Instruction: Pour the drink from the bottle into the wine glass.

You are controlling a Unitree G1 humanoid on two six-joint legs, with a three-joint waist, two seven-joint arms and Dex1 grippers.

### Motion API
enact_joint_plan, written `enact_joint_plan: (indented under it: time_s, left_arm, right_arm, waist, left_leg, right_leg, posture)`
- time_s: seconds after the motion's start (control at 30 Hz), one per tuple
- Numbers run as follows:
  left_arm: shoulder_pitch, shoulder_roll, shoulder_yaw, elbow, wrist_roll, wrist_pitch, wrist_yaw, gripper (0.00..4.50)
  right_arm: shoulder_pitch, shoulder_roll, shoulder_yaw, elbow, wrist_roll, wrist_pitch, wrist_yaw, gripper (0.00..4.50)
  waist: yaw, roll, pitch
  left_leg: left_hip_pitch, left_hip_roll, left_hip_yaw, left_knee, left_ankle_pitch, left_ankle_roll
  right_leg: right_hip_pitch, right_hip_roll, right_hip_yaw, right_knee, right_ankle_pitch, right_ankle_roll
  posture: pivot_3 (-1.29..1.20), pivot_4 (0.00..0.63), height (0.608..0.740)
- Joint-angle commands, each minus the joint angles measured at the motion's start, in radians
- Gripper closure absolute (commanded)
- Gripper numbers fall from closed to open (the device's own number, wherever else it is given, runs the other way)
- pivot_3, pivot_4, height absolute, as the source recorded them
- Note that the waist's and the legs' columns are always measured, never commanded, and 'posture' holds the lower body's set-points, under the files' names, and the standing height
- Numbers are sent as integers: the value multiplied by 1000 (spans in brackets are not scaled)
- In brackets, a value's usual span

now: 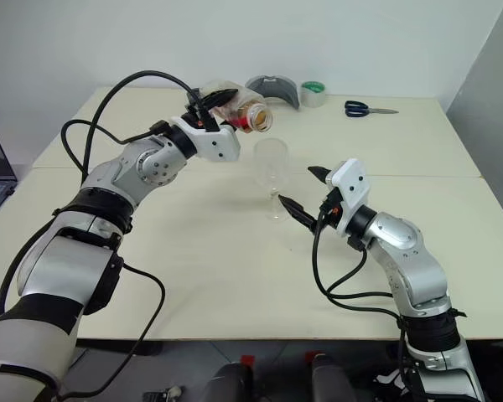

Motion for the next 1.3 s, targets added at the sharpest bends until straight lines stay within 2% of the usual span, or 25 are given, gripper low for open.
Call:
enact_joint_plan:
  time_s: [0.03, 0.73, 0.9, 1.3]
  left_arm:
    - [-45, 21, -3, -9, 8, -13, 41, 2787]
    - [-84, 40, -64, 39, 82, -12, 138, 2787]
    - [-92, 45, -78, 50, 93, -12, 157, 2787]
    - [-106, 51, -100, 62, 115, -9, 193, 2787]
  right_arm:
    - [0, 2, -10, -39, 22, -5, 7, 0]
    - [18, 2, 1, -44, 31, 3, 23, 0]
    - [29, 2, -6, -42, 37, -3, 29, 0]
    - [34, 36, -36, -45, 69, -23, 13, 0]
  waist:
    - [0, 0, 0]
    - [0, 0, 0]
    - [0, 0, 0]
    - [-1, 0, 0]
  left_leg:
    - [0, 0, 0, 0, 0, 0]
    - [-1, 0, 1, 0, 0, 0]
    - [-9, -1, 1, 3, 1, -1]
    - [-10, -1, 1, 3, 2, -3]
  right_leg:
    - [0, 0, 0, 0, 0, 0]
    - [-2, 0, 1, 1, 0, 0]
    - [-11, 0, 2, 7, 0, 0]
    - [-12, 0, 1, 8, 0, 0]
  posture:
    - [0, 150, 740]
    - [0, 150, 740]
    - [0, 150, 740]
    - [0, 150, 740]
